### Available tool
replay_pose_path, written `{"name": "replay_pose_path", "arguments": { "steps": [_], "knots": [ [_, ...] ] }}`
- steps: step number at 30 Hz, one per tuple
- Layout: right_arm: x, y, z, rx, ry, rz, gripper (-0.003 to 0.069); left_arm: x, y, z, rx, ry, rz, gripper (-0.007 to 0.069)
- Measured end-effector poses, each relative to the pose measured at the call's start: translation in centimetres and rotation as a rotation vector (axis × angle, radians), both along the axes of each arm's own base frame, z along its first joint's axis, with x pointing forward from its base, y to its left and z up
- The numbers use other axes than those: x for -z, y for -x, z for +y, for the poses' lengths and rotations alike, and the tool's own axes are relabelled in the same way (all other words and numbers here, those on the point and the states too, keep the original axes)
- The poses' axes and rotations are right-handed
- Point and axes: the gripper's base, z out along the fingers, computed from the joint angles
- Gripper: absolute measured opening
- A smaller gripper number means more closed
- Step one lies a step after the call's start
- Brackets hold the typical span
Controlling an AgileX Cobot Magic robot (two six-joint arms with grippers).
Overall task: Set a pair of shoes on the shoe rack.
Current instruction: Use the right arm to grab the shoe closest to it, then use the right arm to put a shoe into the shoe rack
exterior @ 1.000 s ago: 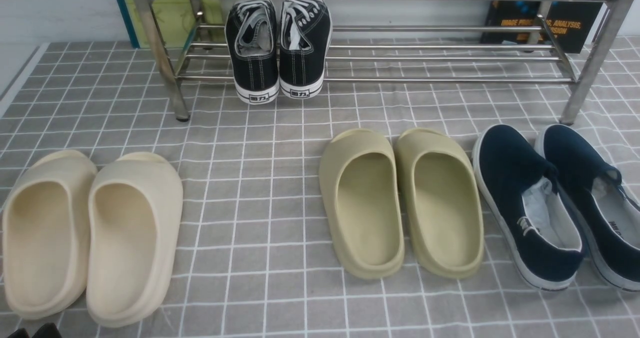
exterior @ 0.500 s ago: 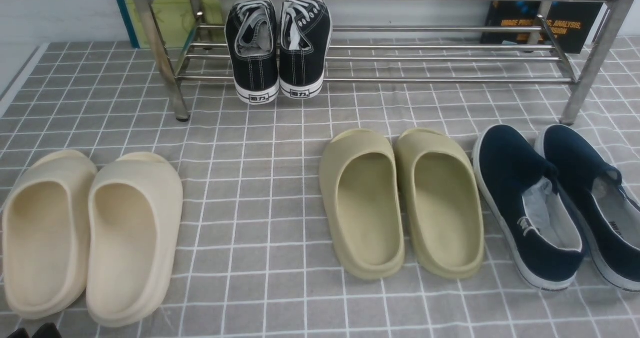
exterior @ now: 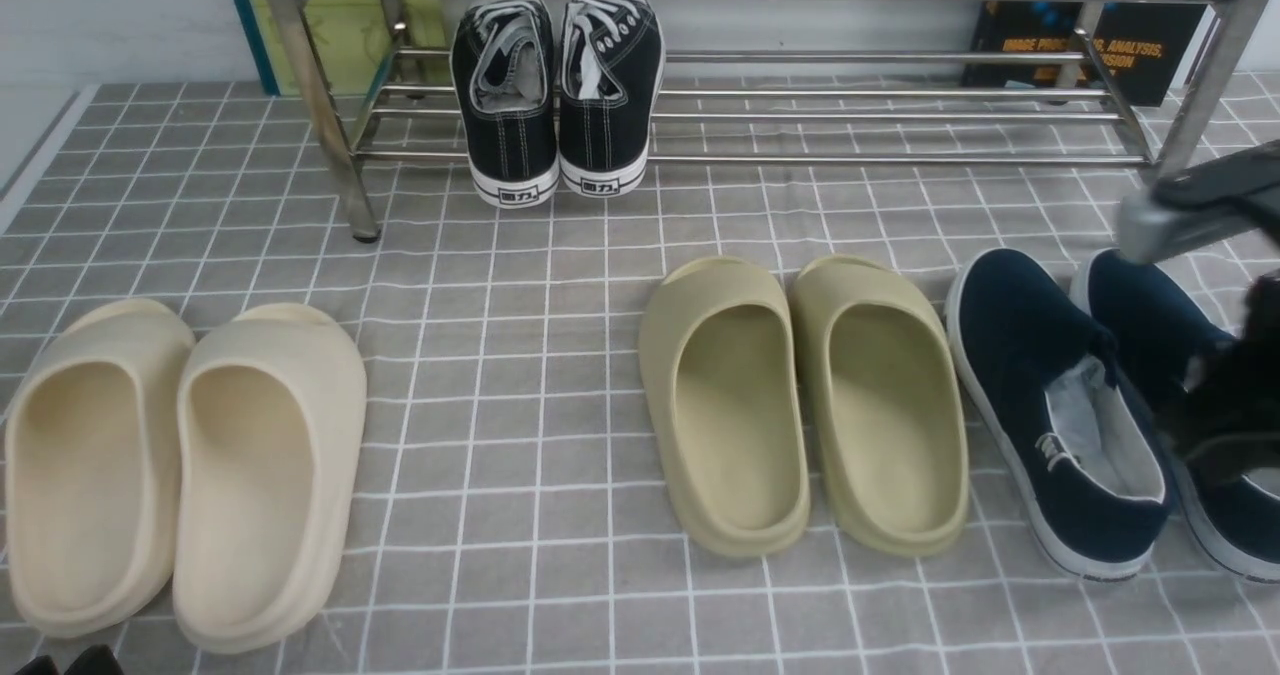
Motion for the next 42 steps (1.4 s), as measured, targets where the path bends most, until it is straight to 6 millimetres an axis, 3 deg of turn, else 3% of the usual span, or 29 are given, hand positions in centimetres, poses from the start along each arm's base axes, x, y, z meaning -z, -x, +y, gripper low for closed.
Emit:
{"name": "replay_pose_path", "arguments": {
  "steps": [1, 3, 5, 9, 12, 14, 19, 22, 25, 28, 32, 36, 42],
  "knots": [
    [0.7, -0.6, 0.5, -0.006, 0.005, 0.001, 0.0263, 0.0, 0.0, 0.0, 0.0, 0.0, 0.0, 0.0239],
    [1.2, -1.0, 0.8, -0.006, 0.006, 0.001, 0.0296, 0.0, 0.0, 0.0, 0.0, 0.0, 0.0, 0.0239],
    [2.8, -2.3, 1.6, -0.014, 0.012, 0.001, 0.0391, 0.0, 0.0, 0.0, 0.0, 0.0, 0.0, 0.0239],
    [5.3, -3.9, 2.4, -0.014, 0.026, 0.017, 0.0456, 0.0, 0.0, 0.0, 0.0, 0.0, 0.0, 0.0239],
    [6.6, -4.7, 2.6, -0.002, 0.042, 0.033, 0.0455, 0.0, 0.0, 0.0, 0.0, 0.0, 0.0, 0.0239],
    [8.8, -5.8, 2.7, 0.01, 0.076, 0.059, 0.0416, 0.0, 0.0, 0.0, 0.0, 0.0, 0.0, 0.0239],
    [10.8, -6.3, 2.9, 0.016, 0.096, 0.104, 0.029, 0.0, 0.0, 0.0, 0.0, 0.0, 0.0, 0.0239],
    [11.3, -6.4, 3.1, 0.024, 0.092, 0.118, 0.014, 0.0, 0.0, 0.0, 0.0, 0.0, 0.0, 0.0239],
    [11.2, -6.5, 3.1, 0.031, 0.083, 0.121, 0.0046, 0.0, 0.0, 0.0, 0.0, 0.0, 0.0, 0.0239],
    [10.4, -6.4, 3.0, 0.028, 0.097, 0.133, 0.0044, 0.0, 0.0, 0.0, 0.0, 0.0, 0.0, 0.0239],
    [7.2, -6.0, 2.9, 0.027, 0.095, 0.12, 0.0044, 0.0, 0.0, 0.0, 0.0, 0.0, 0.0, 0.0239],
    [2.0, -6.2, 2.9, -0.011, 0.071, 0.025, 0.0044, 0.0, 0.0, 0.0, 0.0, 0.0, 0.0, 0.0239],
    [-0.5, -7.7, 3.4, -0.037, 0.055, -0.045, 0.0044, 0.0, 0.0, 0.0, 0.0, 0.0, 0.0, 0.0239]
  ]
}}
